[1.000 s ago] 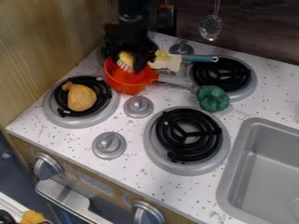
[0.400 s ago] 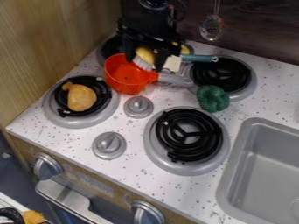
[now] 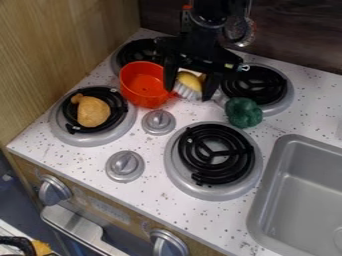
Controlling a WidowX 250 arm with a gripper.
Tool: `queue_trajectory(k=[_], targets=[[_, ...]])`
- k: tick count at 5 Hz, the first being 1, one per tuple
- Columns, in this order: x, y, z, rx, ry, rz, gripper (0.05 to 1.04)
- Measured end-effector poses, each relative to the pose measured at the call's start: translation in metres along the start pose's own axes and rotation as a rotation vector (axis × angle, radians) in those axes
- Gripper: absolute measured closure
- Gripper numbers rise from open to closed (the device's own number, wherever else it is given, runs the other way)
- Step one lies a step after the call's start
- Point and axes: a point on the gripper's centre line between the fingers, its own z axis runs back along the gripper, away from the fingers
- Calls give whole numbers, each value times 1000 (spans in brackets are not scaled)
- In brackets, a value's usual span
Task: Put the yellow brush in to the center of the burner
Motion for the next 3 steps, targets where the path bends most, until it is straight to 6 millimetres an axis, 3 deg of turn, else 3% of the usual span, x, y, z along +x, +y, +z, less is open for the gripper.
queue_trajectory(k=[1,2,3], targets=[[-19,4,-13,-30,63,19,329],[-29,28,-29,-26,84,52,330],[-39,38,-46,-39,93,55,329]])
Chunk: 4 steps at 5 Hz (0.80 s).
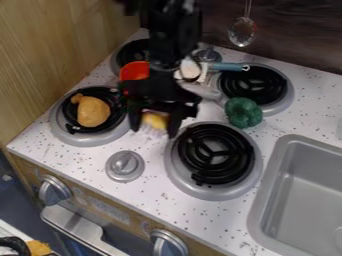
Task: Put the yellow brush in to the center of the burner
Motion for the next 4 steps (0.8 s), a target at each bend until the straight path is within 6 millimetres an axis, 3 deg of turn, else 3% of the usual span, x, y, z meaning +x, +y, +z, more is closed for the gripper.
queue_trajectory(k=[2,3,4], targets=[[1,2,-24,-71,-14,-18,329],[-1,2,-29,-76,-34,-7,253],[-1,2,-26,-83,-79,-22,86]])
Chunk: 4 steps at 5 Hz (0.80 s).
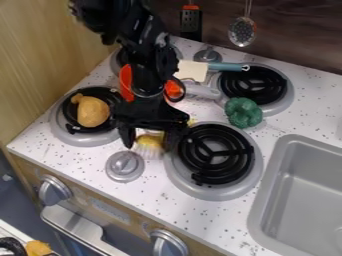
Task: Put the yellow brush in to the center of the burner
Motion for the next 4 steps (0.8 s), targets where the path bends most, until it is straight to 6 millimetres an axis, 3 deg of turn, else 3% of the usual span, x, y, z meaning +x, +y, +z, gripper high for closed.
queue_trajectory(k=[3,4], targets=[[12,-17,36,78,3,-3,83],[24,-29,49,24,1,-52,83]])
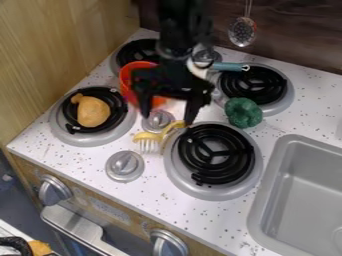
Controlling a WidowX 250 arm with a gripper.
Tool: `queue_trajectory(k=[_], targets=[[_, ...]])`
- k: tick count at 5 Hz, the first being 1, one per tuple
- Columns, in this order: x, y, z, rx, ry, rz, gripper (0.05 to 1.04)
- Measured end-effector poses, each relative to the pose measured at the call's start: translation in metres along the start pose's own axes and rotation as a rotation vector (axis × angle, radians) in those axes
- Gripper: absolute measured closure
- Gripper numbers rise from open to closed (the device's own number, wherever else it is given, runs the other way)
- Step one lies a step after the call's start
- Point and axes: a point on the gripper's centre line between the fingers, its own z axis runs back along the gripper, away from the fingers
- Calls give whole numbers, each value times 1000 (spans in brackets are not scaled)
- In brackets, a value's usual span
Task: Put the yellow brush in to the center of the burner
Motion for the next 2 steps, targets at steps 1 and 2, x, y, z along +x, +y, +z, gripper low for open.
queue_trajectory(k=[1,2], targets=[[9,-17,2,-61,51,-78,83],[13,-35,12,-63,26,-113,83]])
